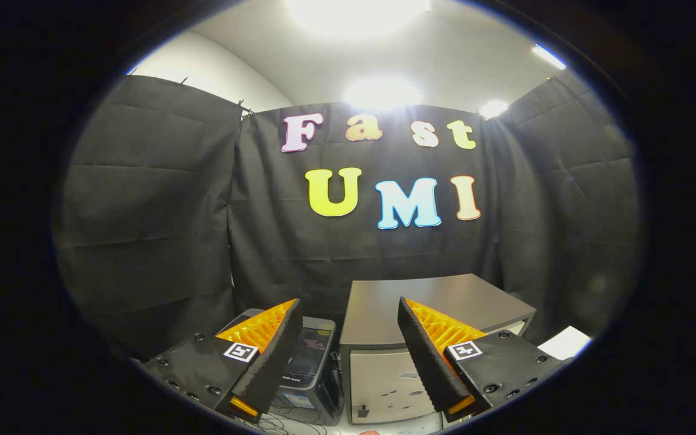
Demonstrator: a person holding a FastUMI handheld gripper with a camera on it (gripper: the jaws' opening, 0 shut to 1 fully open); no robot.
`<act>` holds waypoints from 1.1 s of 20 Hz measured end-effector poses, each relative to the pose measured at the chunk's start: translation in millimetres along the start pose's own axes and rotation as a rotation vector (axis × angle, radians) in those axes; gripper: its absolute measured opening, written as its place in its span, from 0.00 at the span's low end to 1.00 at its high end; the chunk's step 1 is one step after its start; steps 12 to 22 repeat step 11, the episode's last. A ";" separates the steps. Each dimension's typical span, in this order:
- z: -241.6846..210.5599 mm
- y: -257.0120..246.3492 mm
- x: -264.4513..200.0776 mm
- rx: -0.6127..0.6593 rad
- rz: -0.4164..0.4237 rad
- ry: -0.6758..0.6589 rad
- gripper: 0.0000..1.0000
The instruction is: Put the clothes into the washing machine and then close the washing machine lid.
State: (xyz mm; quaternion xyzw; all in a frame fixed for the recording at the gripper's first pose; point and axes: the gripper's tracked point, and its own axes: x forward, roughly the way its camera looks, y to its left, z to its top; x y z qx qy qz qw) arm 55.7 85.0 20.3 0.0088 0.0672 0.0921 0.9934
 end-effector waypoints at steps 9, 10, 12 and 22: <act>7.5 -41.5 -29.9 0.016 -0.048 -0.017 0.98; 8.6 -44.3 -31.8 0.017 -0.051 -0.019 0.98; 9.7 -46.0 -33.6 0.018 -0.052 -0.022 0.98; 9.7 -46.0 -33.6 0.018 -0.052 -0.022 0.98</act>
